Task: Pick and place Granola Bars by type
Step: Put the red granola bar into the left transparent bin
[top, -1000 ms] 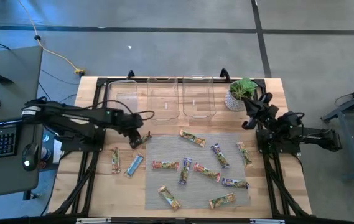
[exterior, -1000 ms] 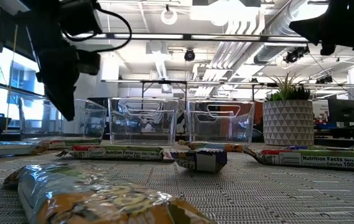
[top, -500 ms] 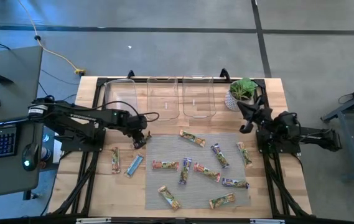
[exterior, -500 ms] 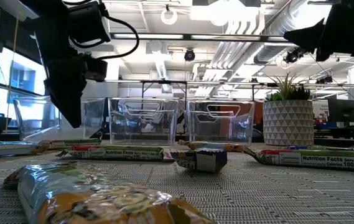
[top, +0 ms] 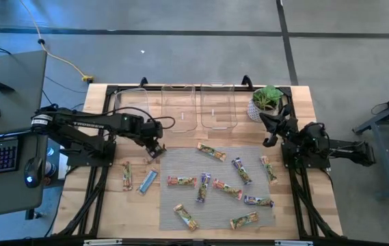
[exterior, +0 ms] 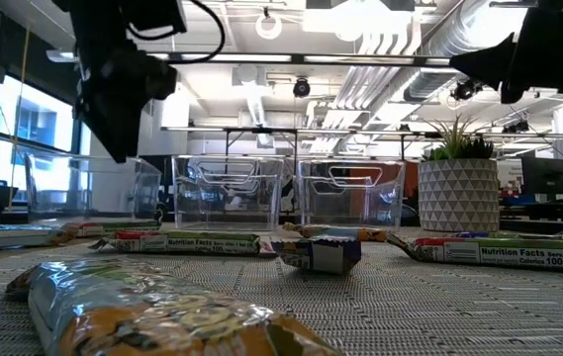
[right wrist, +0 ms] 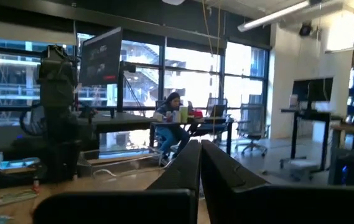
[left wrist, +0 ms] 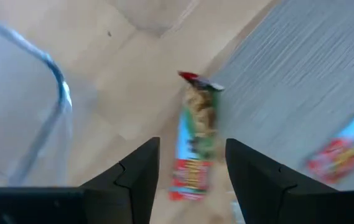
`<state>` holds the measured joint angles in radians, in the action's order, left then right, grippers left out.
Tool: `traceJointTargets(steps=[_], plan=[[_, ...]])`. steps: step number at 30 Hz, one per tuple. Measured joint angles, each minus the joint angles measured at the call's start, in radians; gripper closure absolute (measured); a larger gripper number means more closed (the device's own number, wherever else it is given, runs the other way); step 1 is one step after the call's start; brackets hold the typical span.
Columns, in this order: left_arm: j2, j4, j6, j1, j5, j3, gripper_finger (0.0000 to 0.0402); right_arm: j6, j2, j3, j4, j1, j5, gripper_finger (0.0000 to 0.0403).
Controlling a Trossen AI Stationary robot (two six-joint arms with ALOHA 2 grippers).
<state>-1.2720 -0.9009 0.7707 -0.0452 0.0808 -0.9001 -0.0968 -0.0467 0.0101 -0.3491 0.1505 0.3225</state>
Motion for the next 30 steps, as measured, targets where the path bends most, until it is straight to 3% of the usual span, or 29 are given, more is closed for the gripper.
traceJointTargets(steps=[3, 8, 15, 20, 30], plan=[[0.000, 0.000, 0.154, 0.000, -0.079, -0.018, 0.0225, 0.060, 0.000, 0.000, 0.033, 0.000, -0.007, 0.0402], [-0.045, -0.019, 0.252, 0.000, -0.174, -0.019, 0.0225, 0.109, 0.000, 0.000, 0.121, 0.000, -0.039, 0.0402], [-0.185, -0.015, 0.187, 0.000, -0.258, -0.019, 0.0225, 0.160, 0.000, 0.000, 0.196, 0.000, -0.110, 0.0402], [-0.250, -0.018, 0.135, 0.000, -0.222, -0.019, 0.0225, 0.142, -0.005, 0.000, 0.170, 0.000, -0.134, 0.0402], [-0.264, 0.049, 0.130, 0.028, -0.007, 0.002, 0.0225, 0.208, -0.005, 0.000, 0.150, 0.000, -0.176, 0.0402]])
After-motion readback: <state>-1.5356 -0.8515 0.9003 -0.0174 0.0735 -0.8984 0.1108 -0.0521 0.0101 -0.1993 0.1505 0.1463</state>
